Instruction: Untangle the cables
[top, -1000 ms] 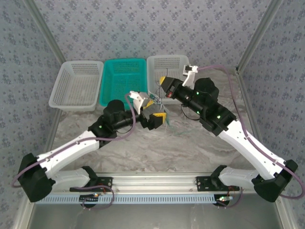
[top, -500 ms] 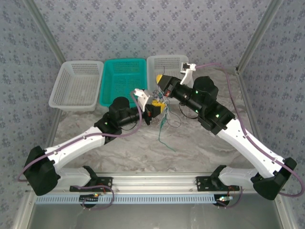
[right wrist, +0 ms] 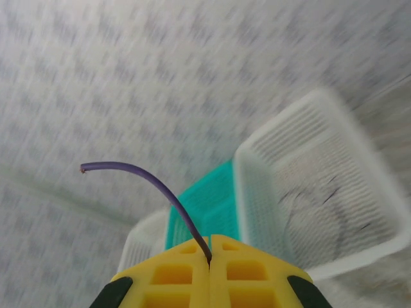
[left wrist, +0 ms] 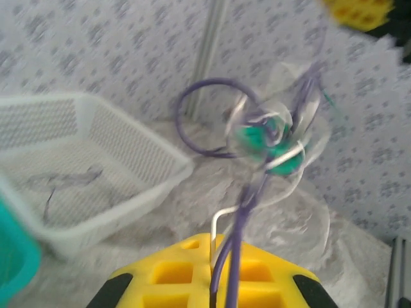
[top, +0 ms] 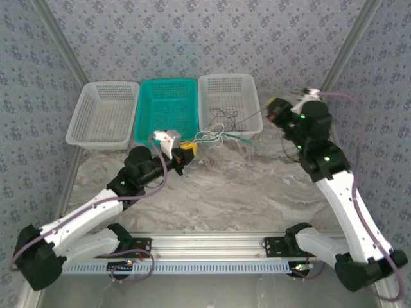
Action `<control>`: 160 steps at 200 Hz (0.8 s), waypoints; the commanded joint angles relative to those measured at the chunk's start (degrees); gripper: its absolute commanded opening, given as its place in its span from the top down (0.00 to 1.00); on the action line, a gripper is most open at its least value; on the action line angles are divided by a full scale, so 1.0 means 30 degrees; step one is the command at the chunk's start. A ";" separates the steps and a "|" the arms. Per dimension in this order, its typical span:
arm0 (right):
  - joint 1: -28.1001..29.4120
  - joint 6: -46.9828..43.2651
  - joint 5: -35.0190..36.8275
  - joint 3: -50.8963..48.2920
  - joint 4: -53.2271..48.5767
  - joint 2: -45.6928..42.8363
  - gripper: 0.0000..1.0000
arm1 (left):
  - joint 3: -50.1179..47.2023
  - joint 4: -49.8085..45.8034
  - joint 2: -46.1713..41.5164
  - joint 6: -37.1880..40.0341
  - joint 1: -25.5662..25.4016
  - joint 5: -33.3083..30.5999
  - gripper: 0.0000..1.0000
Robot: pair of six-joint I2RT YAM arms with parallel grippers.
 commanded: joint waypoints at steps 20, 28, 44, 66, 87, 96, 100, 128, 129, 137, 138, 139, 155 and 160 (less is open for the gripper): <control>-0.2546 0.1444 0.0154 -0.1497 -0.0762 -0.1696 1.00 | -0.1371 -0.2963 -0.2437 -0.0743 0.0743 -0.1042 1.00; -0.2642 0.1447 0.0181 -0.1598 -0.0886 -0.1710 1.00 | -0.1497 -0.3125 -0.2711 -0.0808 0.0792 -0.1047 1.00; -0.3053 0.1438 0.0436 -0.1470 -0.1714 -0.1694 1.00 | -0.1587 -0.3948 -0.3208 -0.0927 0.0865 -0.1146 1.00; -0.4339 0.1513 0.0656 -0.1078 -0.2623 -0.1915 1.00 | -0.1958 -0.5366 -0.4361 -0.0857 0.0857 -0.1430 1.00; -0.6085 0.1474 0.1101 0.0053 -0.3971 -0.2175 1.00 | -0.2196 -0.7549 -0.5370 -0.0955 0.0855 -0.2451 1.00; -0.7071 0.1621 0.1139 0.0346 -0.4426 -0.2324 1.00 | -0.2329 -0.8537 -0.5765 -0.1078 0.0856 -0.3038 1.00; -0.7534 0.1731 0.1111 0.0405 -0.4627 -0.2369 1.00 | -0.2366 -0.8988 -0.5941 -0.1166 0.0869 -0.3380 1.00; -0.9959 0.2355 -0.0131 0.0700 -0.4601 -0.2580 1.00 | -0.2636 -1.1695 -0.6847 -0.1740 0.0913 -0.5669 1.00; -1.0014 0.2373 -0.0157 0.0707 -0.4601 -0.2575 1.00 | -0.2641 -1.1773 -0.6869 -0.1773 0.0912 -0.5753 1.00; -1.0400 0.2376 -0.0364 0.0746 -0.4643 -0.2579 1.00 | -0.2780 -1.2170 -0.7097 -0.2012 0.0956 -0.6267 1.00; -1.0440 0.2398 -0.0391 0.0745 -0.4651 -0.2575 1.00 | -0.2815 -1.2215 -0.7126 -0.2026 0.0963 -0.6315 1.00; -1.0489 0.2394 -0.0433 0.0759 -0.4655 -0.2558 1.00 | -0.2833 -1.2253 -0.7154 -0.2048 0.0966 -0.6354 1.00; -1.1178 0.2536 -0.1019 0.0748 -0.4574 -0.2447 1.00 | -0.3185 -1.2511 -0.7437 -0.2357 0.1087 -0.6572 1.00; -1.1386 0.2497 -0.1090 0.0759 -0.4546 -0.2437 1.00 | -0.3277 -1.2598 -0.7493 -0.2509 0.1102 -0.6698 1.00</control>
